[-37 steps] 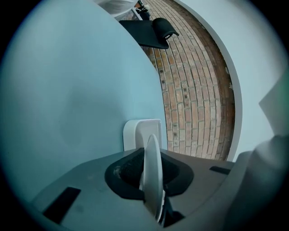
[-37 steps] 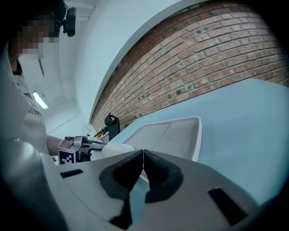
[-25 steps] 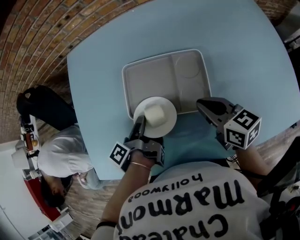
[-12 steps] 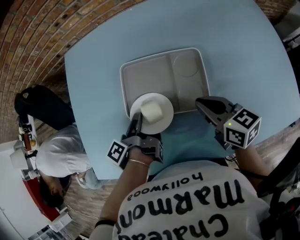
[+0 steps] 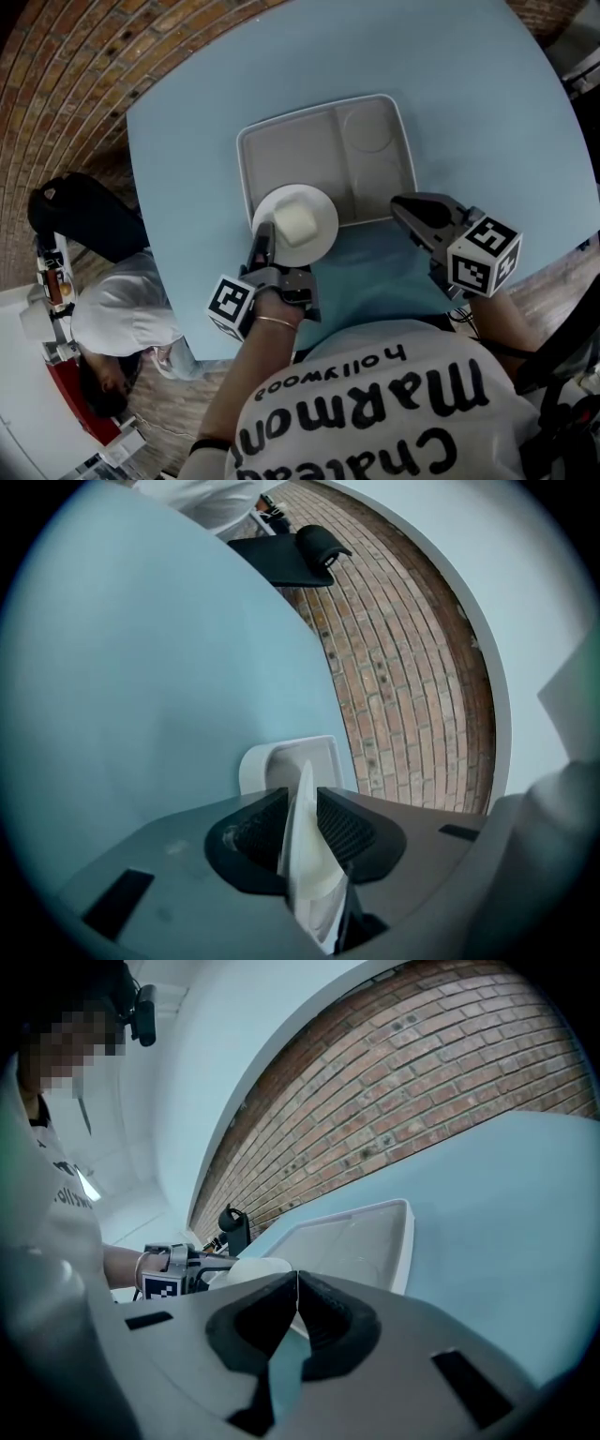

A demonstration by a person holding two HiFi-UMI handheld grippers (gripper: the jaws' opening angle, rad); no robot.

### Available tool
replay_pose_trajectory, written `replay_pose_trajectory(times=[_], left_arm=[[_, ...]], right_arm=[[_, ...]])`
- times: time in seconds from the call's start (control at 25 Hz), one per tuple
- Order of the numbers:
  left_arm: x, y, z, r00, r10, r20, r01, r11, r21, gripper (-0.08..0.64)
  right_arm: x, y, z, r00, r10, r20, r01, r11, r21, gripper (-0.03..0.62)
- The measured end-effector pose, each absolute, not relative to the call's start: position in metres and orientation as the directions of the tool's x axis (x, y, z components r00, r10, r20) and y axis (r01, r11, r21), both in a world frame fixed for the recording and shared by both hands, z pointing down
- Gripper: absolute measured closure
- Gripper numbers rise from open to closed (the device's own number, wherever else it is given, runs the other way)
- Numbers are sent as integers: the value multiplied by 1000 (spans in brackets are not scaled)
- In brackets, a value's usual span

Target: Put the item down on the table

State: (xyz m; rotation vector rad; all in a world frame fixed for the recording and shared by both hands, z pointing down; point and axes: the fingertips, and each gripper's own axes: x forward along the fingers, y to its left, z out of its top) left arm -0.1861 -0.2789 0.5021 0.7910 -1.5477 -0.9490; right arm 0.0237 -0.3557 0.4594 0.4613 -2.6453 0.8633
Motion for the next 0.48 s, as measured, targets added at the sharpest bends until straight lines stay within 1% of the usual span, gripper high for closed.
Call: replay_pose_trajectory(times=[0.16, 0.36, 0.48], left_arm=[[-190, -279, 501, -174, -851, 495, -153, 520, 840, 465], [-196, -281, 500, -178, -829, 530, -285, 559, 779, 456], [-200, -283, 499, -181, -814, 552, -386, 575, 721, 449]], right_arm=[[24, -355, 460, -897, -200, 393, -394, 765, -509, 581], [24, -355, 460, -900, -200, 388, -390, 766, -511, 581], [25, -355, 461, -898, -202, 391, -395, 763, -513, 581]])
